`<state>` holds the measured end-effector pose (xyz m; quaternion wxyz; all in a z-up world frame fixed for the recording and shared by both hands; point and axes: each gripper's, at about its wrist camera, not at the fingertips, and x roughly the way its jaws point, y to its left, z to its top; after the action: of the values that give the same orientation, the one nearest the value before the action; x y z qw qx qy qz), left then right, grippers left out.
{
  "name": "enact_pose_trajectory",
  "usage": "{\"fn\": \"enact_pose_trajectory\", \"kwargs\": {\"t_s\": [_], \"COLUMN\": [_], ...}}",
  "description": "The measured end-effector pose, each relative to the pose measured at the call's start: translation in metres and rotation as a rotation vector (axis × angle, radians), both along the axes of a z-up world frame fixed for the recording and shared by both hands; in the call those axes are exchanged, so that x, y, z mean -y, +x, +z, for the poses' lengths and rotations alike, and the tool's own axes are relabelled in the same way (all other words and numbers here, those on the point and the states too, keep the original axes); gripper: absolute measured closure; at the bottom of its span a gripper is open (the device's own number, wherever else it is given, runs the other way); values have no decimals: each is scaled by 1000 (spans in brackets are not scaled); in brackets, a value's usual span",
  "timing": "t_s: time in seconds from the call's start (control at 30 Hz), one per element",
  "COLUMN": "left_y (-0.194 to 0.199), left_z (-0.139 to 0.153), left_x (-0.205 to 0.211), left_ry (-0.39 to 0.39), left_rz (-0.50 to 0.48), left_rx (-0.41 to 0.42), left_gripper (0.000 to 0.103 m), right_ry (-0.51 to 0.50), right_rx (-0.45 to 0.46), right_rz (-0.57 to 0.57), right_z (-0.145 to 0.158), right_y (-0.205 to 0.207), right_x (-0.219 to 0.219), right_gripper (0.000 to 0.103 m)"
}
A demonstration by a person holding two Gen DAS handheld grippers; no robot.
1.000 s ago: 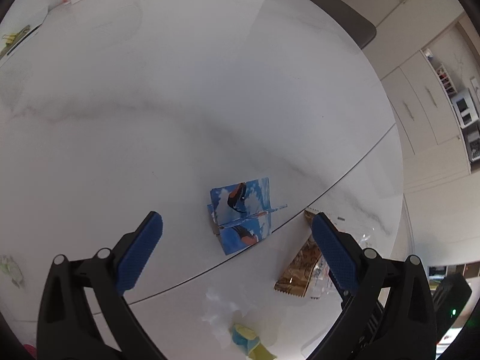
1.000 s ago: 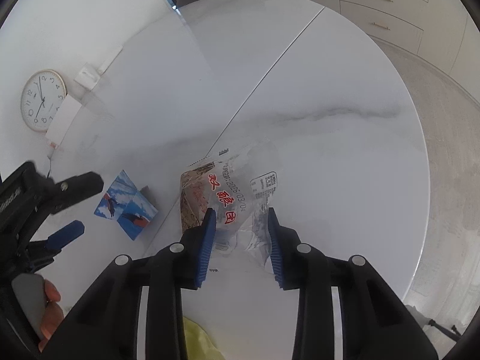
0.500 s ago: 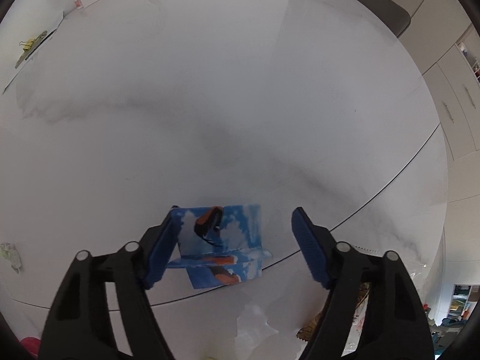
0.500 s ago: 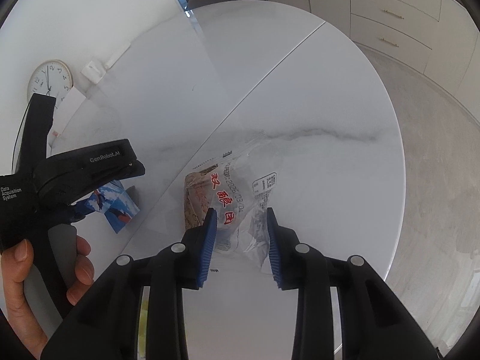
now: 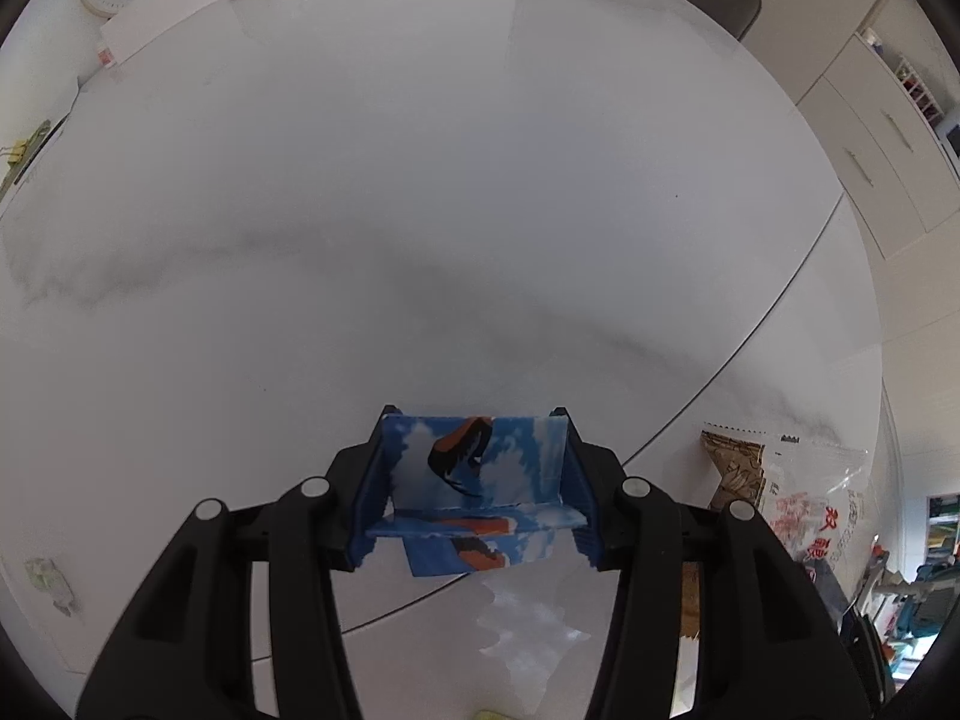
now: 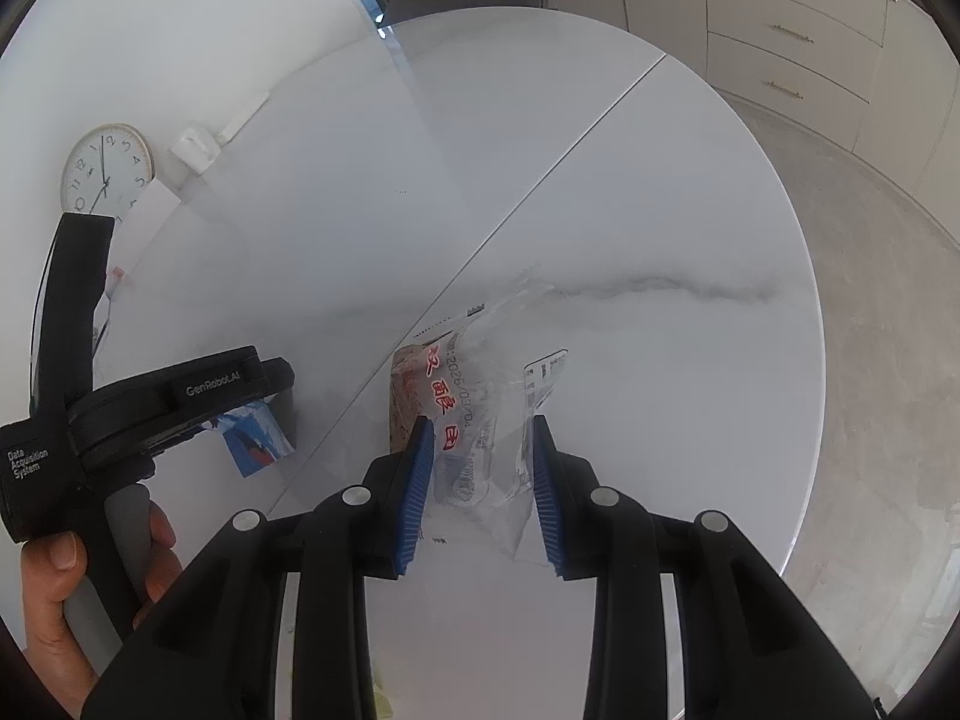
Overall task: Collect trash
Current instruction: 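Close the left tool on the blue printed box while the right tool grasps the clear snack packet, then carry the blue box in the left tool over the bin while the right tool carries the packet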
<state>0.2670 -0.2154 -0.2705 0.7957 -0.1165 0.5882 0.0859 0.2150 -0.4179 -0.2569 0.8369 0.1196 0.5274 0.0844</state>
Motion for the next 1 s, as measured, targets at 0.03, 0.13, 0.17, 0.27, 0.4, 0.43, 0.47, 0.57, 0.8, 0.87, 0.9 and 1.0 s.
{"fn": "enact_pose_trajectory", "kwargs": {"t_s": [0.03, 0.13, 0.17, 0.27, 0.4, 0.43, 0.47, 0.57, 0.8, 0.87, 0.9, 1.0], "left_y": [-1, -6, -8, -16, -31, -36, -42, -66, -155, -190, -206, -255], "left_z": [3, 12, 15, 26, 43, 49, 54, 70, 95, 101, 104, 105], "left_x": [-1, -5, -6, -15, -18, -18, -15, -5, 12, 19, 23, 34], "left_ry": [-3, -12, -11, -19, -24, -25, -27, -38, -110, -115, -113, -132], "left_rz": [-18, -77, -95, -147, -255, -291, -331, -435, -583, -604, -615, -643], "left_rx": [9, 37, 43, 62, 99, 110, 121, 151, 182, 192, 193, 178], "left_gripper": [54, 54, 54, 54, 54, 54, 54, 54, 54, 54, 54, 54], "right_ry": [0, 4, 3, 1, 2, 4, 2, -6, -6, -11, -14, -16], "right_rx": [2, 8, 10, 20, 43, 51, 59, 88, 138, 141, 138, 132], "right_rz": [1, 4, 4, 3, -18, -25, -33, -59, -93, -81, -74, -63], "right_z": [1, 6, 8, 14, 28, 33, 39, 58, 94, 98, 98, 95], "right_y": [-1, -4, -6, -12, -27, -32, -39, -67, -172, -207, -225, -276], "right_x": [-1, -4, -6, -12, -16, -17, -17, -15, 11, 18, 23, 35], "right_gripper": [70, 70, 70, 70, 70, 70, 70, 70, 70, 70, 70, 70]}}
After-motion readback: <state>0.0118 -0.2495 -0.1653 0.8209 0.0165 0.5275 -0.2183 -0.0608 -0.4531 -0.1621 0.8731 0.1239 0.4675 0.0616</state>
